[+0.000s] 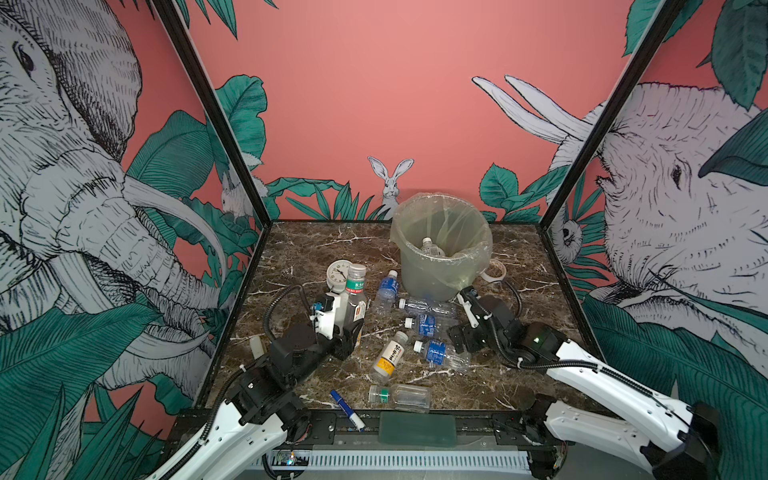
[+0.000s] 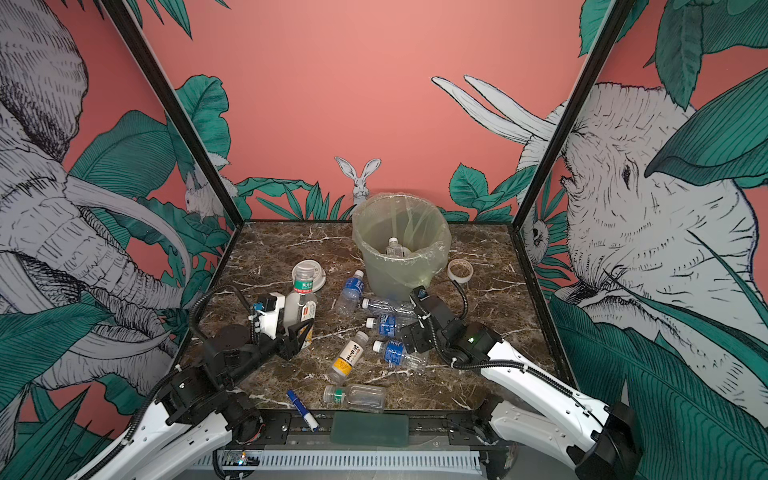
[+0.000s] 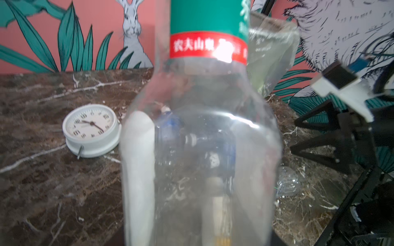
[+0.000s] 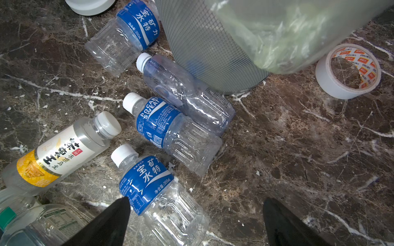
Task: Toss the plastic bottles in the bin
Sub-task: 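Lift the green-necked bottle with the left gripper over the bin and release it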
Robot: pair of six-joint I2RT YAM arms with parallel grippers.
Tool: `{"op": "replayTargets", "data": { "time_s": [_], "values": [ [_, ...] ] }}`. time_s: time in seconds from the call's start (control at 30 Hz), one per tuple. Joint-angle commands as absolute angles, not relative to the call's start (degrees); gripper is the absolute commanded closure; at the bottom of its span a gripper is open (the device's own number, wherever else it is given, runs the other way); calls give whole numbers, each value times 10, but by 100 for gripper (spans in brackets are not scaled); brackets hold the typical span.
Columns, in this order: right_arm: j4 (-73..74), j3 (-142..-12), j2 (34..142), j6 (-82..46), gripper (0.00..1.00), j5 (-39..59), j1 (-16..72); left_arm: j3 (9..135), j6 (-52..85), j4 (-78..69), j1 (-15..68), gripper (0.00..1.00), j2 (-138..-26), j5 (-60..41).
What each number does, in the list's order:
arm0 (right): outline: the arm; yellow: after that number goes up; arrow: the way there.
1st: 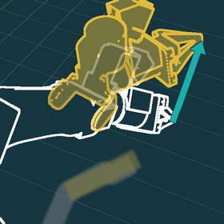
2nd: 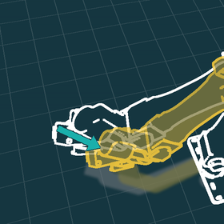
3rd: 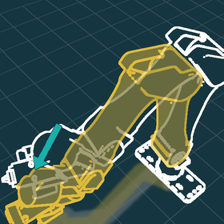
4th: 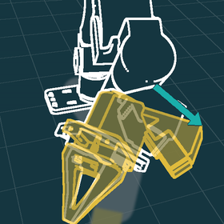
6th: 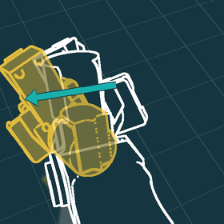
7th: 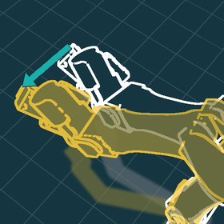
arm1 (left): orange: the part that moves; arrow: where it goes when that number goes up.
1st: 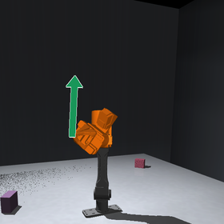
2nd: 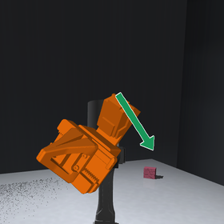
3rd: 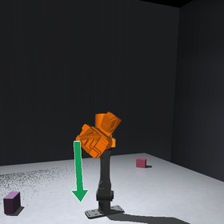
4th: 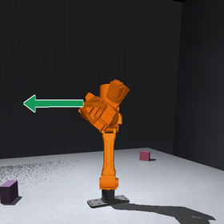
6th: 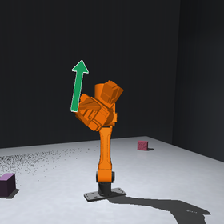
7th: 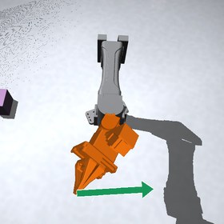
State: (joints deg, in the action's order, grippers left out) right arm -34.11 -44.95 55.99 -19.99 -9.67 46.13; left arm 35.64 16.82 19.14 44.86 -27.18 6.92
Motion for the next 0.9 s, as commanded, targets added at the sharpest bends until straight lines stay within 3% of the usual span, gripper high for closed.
{"op": "replayTargets", "data": {
  "time_s": [0.0,0.13,0.27,0.33,0.43,0.53,0.87],
  "values": [
    [-338,-466,548,-192,1,-107,464,444,113,98,450,42,-335,72],
    [-340,-475,548,-188,1,-107,463,575,65,31,450,42,-481,56],
    [-343,-486,553,-184,1,-108,463,777,22,1,447,40,-703,-3],
    [-346,-489,553,-184,1,-109,464,902,30,26,432,32,-815,-58],
    [-356,-496,548,-183,1,-114,463,1051,64,88,405,1,-940,-67],
    [-367,-498,533,-184,1,-118,463,1042,93,54,368,1,-930,-60],
    [-360,-485,531,-192,1,-112,463,913,74,31,366,0,-805,-34]
  ]
}}
